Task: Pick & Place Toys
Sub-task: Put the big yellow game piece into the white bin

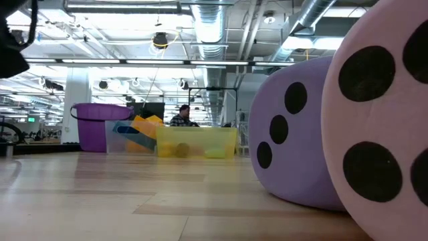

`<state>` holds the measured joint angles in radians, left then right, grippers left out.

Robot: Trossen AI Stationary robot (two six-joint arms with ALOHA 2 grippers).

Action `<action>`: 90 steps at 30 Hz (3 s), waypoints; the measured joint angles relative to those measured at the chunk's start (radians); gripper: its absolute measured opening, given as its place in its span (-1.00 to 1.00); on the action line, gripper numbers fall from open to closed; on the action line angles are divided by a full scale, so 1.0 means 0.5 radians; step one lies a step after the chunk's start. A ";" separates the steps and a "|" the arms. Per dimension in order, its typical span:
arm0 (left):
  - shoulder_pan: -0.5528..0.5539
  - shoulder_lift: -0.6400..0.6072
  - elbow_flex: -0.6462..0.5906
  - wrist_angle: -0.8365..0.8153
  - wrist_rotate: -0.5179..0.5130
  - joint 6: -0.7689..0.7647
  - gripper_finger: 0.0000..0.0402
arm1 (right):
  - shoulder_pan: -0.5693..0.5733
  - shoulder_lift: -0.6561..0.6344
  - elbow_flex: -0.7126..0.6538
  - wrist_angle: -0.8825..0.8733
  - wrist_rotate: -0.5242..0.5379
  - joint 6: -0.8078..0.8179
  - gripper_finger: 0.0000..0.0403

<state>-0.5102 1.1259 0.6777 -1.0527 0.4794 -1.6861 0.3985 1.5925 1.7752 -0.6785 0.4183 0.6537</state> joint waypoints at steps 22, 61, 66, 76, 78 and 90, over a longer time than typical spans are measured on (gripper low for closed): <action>-0.035 0.002 -0.440 0.437 0.011 -0.274 0.44 | 0.000 0.000 0.000 -0.005 0.001 -0.013 0.29; -0.036 0.002 -0.556 0.887 -0.008 -0.310 0.32 | -0.003 -0.001 0.000 -0.008 0.002 -0.014 0.29; -0.036 0.002 -0.556 1.139 -0.006 -0.309 0.18 | -0.003 -0.001 0.000 -0.008 0.002 -0.014 0.29; -0.036 0.002 -0.555 1.405 -0.006 -0.310 -0.13 | -0.003 -0.001 0.000 -0.008 0.002 -0.014 0.29; -0.036 0.002 -0.555 1.405 -0.006 -0.309 -0.19 | -0.003 -0.001 -0.001 -0.008 0.002 -0.014 0.29; -0.036 0.002 -0.555 1.410 -0.147 -0.303 -0.17 | -0.003 -0.002 -0.001 -0.008 0.002 -0.014 0.29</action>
<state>-0.5282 1.1271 0.4000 -0.3475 0.4057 -1.8378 0.3969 1.5917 1.7748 -0.6823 0.4194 0.6464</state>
